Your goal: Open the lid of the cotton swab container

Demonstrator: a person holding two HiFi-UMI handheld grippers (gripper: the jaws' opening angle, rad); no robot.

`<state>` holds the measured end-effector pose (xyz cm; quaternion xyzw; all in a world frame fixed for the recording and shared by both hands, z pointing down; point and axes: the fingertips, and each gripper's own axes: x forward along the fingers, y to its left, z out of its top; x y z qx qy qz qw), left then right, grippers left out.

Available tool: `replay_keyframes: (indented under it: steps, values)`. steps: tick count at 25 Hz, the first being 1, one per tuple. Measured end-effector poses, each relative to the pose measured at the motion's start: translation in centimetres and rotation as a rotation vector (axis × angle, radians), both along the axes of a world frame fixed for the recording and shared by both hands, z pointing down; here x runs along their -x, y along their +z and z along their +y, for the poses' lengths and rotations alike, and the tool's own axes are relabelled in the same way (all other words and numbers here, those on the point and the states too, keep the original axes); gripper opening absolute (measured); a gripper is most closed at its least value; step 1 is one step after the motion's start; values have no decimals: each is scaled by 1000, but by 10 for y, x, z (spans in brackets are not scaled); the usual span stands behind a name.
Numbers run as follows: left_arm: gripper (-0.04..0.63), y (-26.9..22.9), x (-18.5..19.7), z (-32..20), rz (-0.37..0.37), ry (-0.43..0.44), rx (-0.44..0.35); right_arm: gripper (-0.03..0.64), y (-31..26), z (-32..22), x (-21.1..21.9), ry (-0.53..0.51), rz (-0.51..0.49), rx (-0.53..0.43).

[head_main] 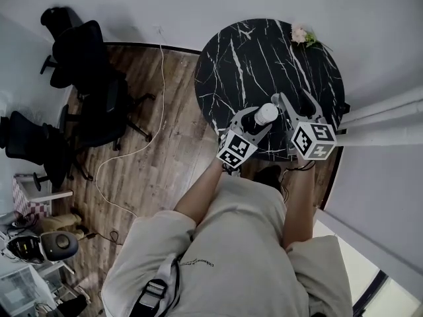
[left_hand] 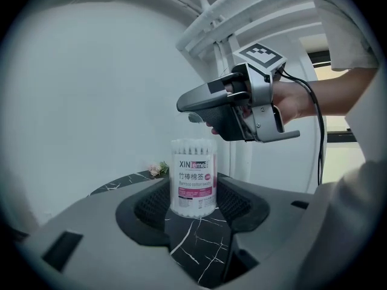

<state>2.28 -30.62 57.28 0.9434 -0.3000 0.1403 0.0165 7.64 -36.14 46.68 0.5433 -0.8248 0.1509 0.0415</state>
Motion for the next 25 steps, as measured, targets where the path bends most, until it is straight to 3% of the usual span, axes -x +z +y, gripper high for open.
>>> replay_keyframes:
  steps: [6,14,25]
  values:
    - [245,3,-10,15,9,90,16,276,14,1,-31,95,-6,25]
    - [245,-6,-22,25,17,152,8,276,37,2,-60,228,116,78]
    - [245,-17,-14,18,32,127,-6,276,61,6,-42,190,111,138]
